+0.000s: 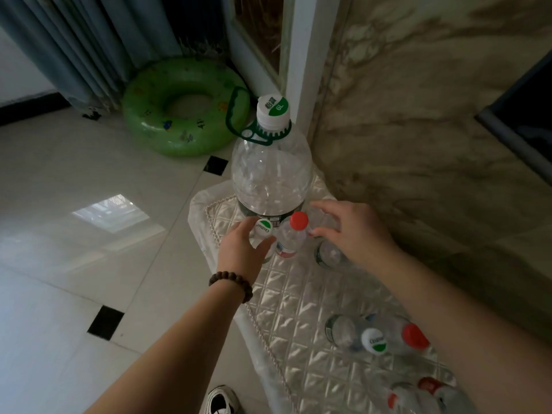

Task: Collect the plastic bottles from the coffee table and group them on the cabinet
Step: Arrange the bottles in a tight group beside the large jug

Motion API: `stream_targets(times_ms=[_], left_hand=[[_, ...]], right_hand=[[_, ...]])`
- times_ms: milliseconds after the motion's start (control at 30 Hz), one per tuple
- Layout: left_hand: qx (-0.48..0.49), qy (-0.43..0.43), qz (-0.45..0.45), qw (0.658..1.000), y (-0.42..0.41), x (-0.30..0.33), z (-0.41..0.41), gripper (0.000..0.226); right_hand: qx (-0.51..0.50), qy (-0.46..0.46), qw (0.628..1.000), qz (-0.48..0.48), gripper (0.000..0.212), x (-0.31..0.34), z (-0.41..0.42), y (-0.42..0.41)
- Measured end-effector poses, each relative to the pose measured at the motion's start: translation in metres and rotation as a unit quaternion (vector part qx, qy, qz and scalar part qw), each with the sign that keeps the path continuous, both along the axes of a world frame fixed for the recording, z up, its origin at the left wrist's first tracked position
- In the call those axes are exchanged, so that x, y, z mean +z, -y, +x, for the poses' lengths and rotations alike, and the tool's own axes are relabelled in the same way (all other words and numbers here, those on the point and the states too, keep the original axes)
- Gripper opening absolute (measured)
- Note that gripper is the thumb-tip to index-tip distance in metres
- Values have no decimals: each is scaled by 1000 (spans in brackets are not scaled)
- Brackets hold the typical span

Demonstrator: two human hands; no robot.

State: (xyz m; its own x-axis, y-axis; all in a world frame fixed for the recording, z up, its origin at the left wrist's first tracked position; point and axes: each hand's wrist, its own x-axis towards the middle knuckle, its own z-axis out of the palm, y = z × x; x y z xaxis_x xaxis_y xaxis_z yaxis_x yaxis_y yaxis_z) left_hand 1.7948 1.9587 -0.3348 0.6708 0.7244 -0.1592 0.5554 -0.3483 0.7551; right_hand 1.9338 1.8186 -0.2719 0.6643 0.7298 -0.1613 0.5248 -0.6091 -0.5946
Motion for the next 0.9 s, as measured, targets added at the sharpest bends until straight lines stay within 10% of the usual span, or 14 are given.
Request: stream_targets(times_ms=[467, 667, 900], left_hand=[[19, 10, -9, 1000, 24, 8, -27, 82], [-47, 143, 90, 985, 101, 46, -60, 47], [-237, -40, -22, 970, 181, 20, -44, 88]], right_hand=[[-116, -25, 993, 23, 40, 18, -6, 81], [-126, -39, 989, -63, 52, 31, -30, 136], [-132, -89, 977, -139, 79, 11, -62, 179]])
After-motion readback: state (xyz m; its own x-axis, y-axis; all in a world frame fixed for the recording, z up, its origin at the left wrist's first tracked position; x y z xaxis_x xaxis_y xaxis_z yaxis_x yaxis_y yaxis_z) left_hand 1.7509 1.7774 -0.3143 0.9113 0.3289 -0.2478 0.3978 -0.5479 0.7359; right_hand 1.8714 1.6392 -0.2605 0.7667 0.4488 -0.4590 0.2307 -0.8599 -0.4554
